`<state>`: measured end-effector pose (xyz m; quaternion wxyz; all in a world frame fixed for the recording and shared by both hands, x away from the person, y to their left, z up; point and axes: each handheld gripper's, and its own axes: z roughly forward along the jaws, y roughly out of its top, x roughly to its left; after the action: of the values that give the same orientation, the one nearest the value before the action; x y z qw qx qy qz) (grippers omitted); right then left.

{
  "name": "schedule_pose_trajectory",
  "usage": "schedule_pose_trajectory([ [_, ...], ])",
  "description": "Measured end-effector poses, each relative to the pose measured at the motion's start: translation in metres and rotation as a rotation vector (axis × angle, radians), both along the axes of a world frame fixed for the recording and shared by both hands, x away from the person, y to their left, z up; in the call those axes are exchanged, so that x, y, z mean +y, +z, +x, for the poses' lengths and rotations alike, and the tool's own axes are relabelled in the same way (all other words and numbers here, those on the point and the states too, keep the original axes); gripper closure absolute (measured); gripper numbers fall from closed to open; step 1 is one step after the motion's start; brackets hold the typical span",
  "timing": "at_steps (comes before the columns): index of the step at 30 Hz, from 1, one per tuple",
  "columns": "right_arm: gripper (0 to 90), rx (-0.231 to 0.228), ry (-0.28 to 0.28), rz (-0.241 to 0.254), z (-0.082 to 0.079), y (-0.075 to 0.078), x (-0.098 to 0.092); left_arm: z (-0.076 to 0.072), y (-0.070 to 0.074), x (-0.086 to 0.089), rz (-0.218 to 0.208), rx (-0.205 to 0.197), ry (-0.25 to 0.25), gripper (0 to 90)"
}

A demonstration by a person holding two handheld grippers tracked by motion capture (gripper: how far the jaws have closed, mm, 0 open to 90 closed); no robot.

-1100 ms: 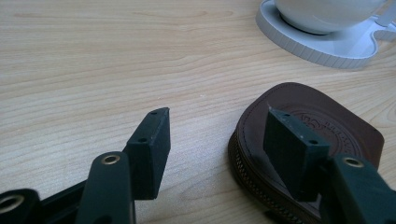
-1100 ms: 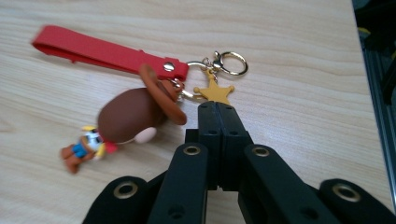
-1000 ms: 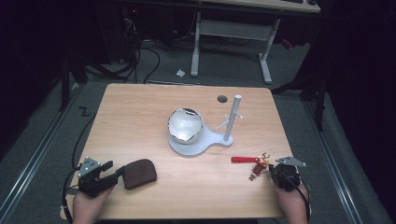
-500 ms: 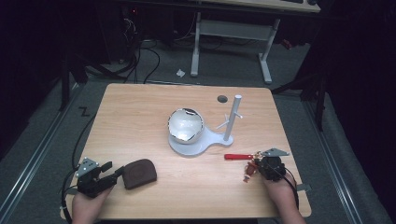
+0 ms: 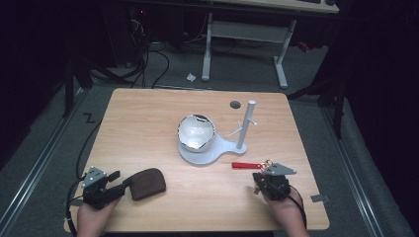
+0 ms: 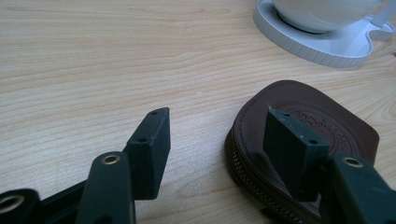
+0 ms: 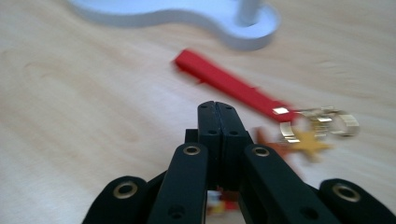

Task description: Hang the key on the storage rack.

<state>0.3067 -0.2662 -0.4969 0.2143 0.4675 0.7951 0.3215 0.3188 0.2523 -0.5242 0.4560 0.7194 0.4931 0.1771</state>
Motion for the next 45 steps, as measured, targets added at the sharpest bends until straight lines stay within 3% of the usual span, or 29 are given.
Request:
schedule_pose_trajectory([
  [3, 90.0, 0.027, 0.025, -0.018, -0.003, -0.01, 0.009, -0.001, 0.0, 0.0, 0.007, 0.001, -0.001, 41.6],
  [4, 90.0, 0.05, 0.041, -0.047, -0.007, -0.018, 0.013, -0.001, 0.0, 0.0, 0.005, 0.001, 0.0, 41.6],
  [7, 90.0, 0.064, 0.044, -0.054, -0.009, -0.022, 0.014, 0.0, 0.0, 0.0, 0.0, 0.001, 0.0, 41.6],
  [17, 90.0, 0.066, -0.007, -0.067, -0.022, -0.021, -0.01, 0.004, -0.002, -0.001, 0.0, 0.003, -0.022, 41.6],
  [32, 88.3, 0.057, -0.05, -0.038, -0.04, -0.015, -0.035, 0.002, -0.001, 0.0, -0.003, -0.001, -0.015, 41.6],
  [38, 87.6, 0.058, -0.086, -0.051, -0.044, -0.014, -0.048, 0.004, -0.001, 0.001, -0.006, 0.002, -0.012, 41.6],
  [45, 87.6, 0.067, -0.024, -0.058, -0.048, -0.017, -0.028, 0.003, -0.001, -0.003, 0.007, -0.002, -0.024, 41.6],
])
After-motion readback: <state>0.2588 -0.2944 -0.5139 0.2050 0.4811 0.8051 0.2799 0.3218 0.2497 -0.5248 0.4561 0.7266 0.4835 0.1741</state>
